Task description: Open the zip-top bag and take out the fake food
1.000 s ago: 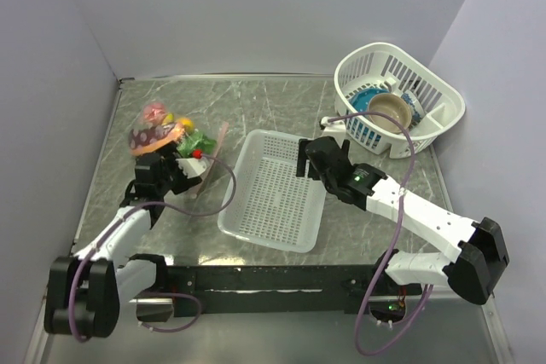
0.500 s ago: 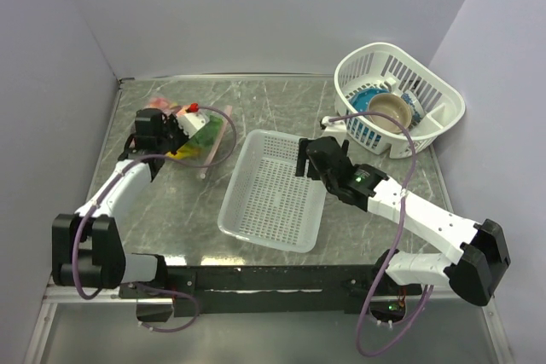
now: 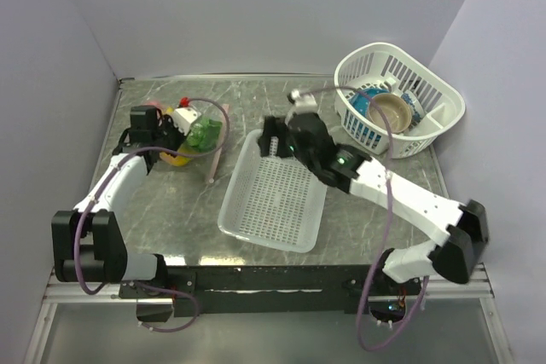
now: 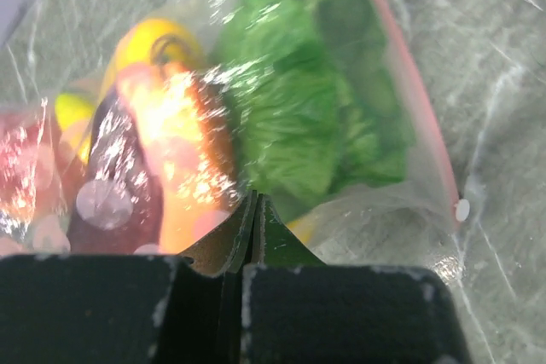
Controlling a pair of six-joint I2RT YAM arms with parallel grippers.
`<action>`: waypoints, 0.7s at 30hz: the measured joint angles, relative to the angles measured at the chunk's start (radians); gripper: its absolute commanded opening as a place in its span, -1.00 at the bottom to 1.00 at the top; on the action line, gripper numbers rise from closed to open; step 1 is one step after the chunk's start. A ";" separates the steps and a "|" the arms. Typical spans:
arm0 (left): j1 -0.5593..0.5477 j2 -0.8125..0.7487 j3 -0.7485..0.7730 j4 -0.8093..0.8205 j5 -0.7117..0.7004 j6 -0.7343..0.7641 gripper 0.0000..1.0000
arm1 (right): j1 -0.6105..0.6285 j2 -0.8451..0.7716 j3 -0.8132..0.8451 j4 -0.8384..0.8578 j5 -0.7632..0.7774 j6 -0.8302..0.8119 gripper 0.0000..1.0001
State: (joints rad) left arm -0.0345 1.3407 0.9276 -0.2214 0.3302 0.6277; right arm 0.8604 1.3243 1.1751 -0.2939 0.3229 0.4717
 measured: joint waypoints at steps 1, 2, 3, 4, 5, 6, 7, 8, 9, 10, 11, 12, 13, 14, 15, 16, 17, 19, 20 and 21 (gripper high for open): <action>0.019 0.011 0.007 -0.001 0.013 -0.014 -0.98 | -0.003 0.051 0.061 0.036 -0.032 -0.004 0.79; 0.048 0.028 0.020 -0.001 0.026 -0.028 -0.98 | -0.009 0.106 0.125 0.076 -0.061 -0.008 0.81; 0.071 0.042 0.029 -0.001 0.040 -0.042 -0.99 | -0.013 0.153 0.182 0.100 -0.090 -0.009 0.83; 0.101 0.058 0.040 -0.001 0.060 -0.050 -0.98 | -0.023 0.227 0.267 0.110 -0.122 -0.008 0.84; 0.116 0.066 0.046 0.000 0.070 -0.056 -0.98 | -0.033 0.301 0.356 0.135 -0.160 0.001 0.88; 0.157 0.072 0.047 0.001 0.080 -0.061 -0.99 | -0.045 0.372 0.436 0.154 -0.199 0.012 0.93; 0.180 0.073 0.047 -0.001 0.088 -0.064 -0.98 | -0.062 0.460 0.523 0.179 -0.248 0.028 0.93; 0.204 0.072 0.043 0.000 0.095 -0.064 -0.98 | -0.075 0.518 0.572 0.200 -0.282 0.044 0.93; 0.222 0.069 0.039 0.000 0.100 -0.063 -0.98 | -0.092 0.584 0.618 0.219 -0.319 0.064 0.93; 0.233 0.064 0.031 0.003 0.103 -0.063 -0.99 | -0.107 0.644 0.648 0.233 -0.348 0.086 0.93; 0.240 0.056 0.016 0.007 0.109 -0.061 -0.98 | -0.121 0.695 0.665 0.246 -0.375 0.107 0.93; 0.240 0.047 0.000 0.007 0.116 -0.059 -0.98 | -0.131 0.737 0.668 0.254 -0.399 0.128 0.93; 0.240 0.038 -0.018 0.008 0.124 -0.056 -0.99 | -0.142 0.780 0.668 0.255 -0.422 0.151 0.93; 0.238 0.030 -0.034 0.008 0.130 -0.053 -0.98 | -0.149 0.811 0.668 0.259 -0.435 0.169 0.92; 0.237 0.026 -0.046 0.008 0.137 -0.050 -0.98 | -0.158 0.849 0.668 0.259 -0.449 0.195 0.92; 0.236 0.024 -0.055 0.008 0.143 -0.045 -0.98 | -0.161 0.874 0.668 0.257 -0.456 0.208 0.92; 0.236 0.023 -0.060 0.008 0.147 -0.045 -0.98 | -0.164 0.895 0.668 0.257 -0.464 0.226 0.90; 0.236 0.023 -0.066 0.008 0.152 -0.045 -0.99 | -0.164 0.920 0.669 0.275 -0.474 0.259 0.86; 0.236 0.023 -0.068 0.010 0.156 -0.045 -0.98 | -0.164 0.921 0.669 0.284 -0.483 0.278 0.85; 0.236 0.023 -0.068 0.012 0.158 -0.045 -0.98 | -0.164 0.921 0.669 0.299 -0.495 0.301 0.83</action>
State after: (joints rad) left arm 0.2016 1.3640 0.8593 -0.2092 0.4877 0.5827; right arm 0.6960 2.2452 1.8439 0.0048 -0.1719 0.7727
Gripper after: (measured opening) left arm 0.021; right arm 0.936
